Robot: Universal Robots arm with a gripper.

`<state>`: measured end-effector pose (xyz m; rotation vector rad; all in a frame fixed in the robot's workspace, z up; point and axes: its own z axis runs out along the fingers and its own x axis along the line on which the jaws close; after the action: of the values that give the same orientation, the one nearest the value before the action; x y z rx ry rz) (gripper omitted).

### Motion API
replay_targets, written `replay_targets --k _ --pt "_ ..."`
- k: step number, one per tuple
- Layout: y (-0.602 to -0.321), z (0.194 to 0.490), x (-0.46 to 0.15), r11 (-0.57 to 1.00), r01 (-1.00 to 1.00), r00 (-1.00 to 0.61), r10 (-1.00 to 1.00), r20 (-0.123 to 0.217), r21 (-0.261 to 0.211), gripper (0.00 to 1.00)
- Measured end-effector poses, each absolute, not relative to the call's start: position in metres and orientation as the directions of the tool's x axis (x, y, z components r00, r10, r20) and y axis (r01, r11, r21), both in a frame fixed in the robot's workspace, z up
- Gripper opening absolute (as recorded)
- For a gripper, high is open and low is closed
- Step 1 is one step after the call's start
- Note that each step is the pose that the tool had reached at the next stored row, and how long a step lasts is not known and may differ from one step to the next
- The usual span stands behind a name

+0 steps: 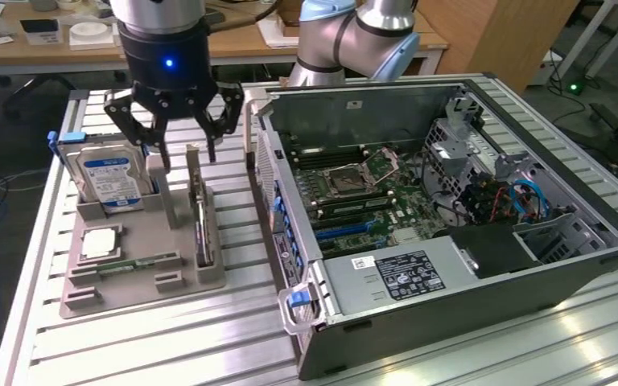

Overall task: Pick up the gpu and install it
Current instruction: 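Pick up the gpu and move the gpu toward the slot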

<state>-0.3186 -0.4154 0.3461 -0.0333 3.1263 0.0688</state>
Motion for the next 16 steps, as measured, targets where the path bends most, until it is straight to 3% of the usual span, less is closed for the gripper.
replay_targets --k 10,12,13,16 --pt "-0.428 0.33 -0.318 0.999 -0.022 -1.0 -0.021 -0.015 0.044 0.59" --pt "-0.428 0.327 -0.318 0.999 -0.022 -1.0 -0.021 -0.014 0.044 0.6" --pt "-0.428 0.327 -0.318 0.999 -0.022 -1.0 -0.021 -0.013 0.044 0.66" --pt "-0.429 0.326 -0.318 0.999 -0.023 -1.0 -0.022 -0.012 0.039 0.66"
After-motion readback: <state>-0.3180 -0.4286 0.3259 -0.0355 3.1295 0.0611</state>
